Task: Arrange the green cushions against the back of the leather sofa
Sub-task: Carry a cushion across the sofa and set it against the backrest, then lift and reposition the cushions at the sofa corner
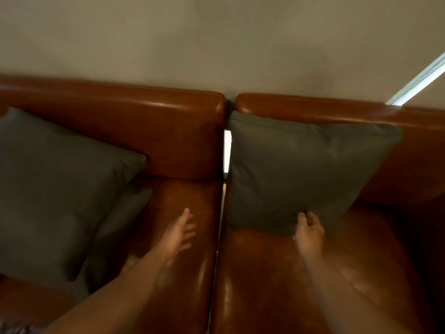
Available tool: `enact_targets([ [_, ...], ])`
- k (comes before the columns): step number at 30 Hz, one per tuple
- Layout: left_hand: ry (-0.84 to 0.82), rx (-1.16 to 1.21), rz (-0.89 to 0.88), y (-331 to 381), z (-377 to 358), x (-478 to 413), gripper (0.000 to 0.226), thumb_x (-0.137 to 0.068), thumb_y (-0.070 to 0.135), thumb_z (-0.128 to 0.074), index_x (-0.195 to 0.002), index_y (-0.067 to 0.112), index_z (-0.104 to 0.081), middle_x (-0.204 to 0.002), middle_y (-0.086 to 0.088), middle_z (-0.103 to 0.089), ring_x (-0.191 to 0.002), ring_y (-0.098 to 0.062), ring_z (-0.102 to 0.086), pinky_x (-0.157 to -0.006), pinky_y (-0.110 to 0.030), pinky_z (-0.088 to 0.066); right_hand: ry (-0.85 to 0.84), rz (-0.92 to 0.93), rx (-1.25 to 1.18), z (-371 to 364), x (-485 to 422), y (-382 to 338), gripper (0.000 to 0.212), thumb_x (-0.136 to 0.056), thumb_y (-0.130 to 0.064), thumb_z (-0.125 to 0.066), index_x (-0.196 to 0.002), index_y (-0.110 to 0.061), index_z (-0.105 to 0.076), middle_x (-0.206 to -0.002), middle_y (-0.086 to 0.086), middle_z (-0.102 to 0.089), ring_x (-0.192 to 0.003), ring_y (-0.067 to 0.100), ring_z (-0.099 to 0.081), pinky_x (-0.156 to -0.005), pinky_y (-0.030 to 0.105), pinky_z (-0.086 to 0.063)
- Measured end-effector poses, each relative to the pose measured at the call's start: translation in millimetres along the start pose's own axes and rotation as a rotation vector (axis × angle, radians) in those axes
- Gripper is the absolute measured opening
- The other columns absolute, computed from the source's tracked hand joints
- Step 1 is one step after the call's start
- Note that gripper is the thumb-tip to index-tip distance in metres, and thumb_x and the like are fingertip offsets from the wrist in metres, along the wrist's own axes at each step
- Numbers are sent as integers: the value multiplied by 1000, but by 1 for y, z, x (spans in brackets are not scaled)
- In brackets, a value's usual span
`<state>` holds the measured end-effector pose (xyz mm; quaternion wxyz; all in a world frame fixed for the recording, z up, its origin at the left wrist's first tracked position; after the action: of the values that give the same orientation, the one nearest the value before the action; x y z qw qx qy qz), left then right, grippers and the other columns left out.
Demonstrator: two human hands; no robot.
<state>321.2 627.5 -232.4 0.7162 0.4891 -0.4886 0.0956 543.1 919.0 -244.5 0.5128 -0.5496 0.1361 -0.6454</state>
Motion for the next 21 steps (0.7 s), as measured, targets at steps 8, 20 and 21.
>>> enact_targets([
  [8,118,-40,-191,55,159,58,40,-102,53,-41,-131,30,-55,-128,3,-63,-124,-23,-59,-108,-45,-44,-298,130,73,-196,126,-53,46,-100,-36,-50,-143,-22,-50,-142,3,-55,-127,25,-54,-109,51,-44],
  [20,696,-582,-355,173,471,108,54,-102,46,-48,-145,14,-49,-140,-14,-57,-125,-33,-55,-104,-48,-43,-602,48,271,-399,269,-70,54,-99,-48,-50,-148,-26,-43,-152,2,-43,-134,26,-46,-109,51,-44],
  [21,712,-618,-332,173,495,102,55,-101,47,-49,-145,14,-48,-139,-15,-57,-121,-33,-56,-102,-48,-43,-600,25,278,-411,274,-64,59,-98,-50,-50,-150,-26,-39,-155,3,-40,-137,28,-44,-109,52,-43],
])
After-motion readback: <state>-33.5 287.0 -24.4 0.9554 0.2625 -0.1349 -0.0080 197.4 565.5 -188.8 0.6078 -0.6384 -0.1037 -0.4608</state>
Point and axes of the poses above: each hand's wrist, its own x-axis away from the middle knuckle, its own z-axis out of the back of the hand, y = z × x, the point moved 8 cm from there along -x, towards the middle knuckle
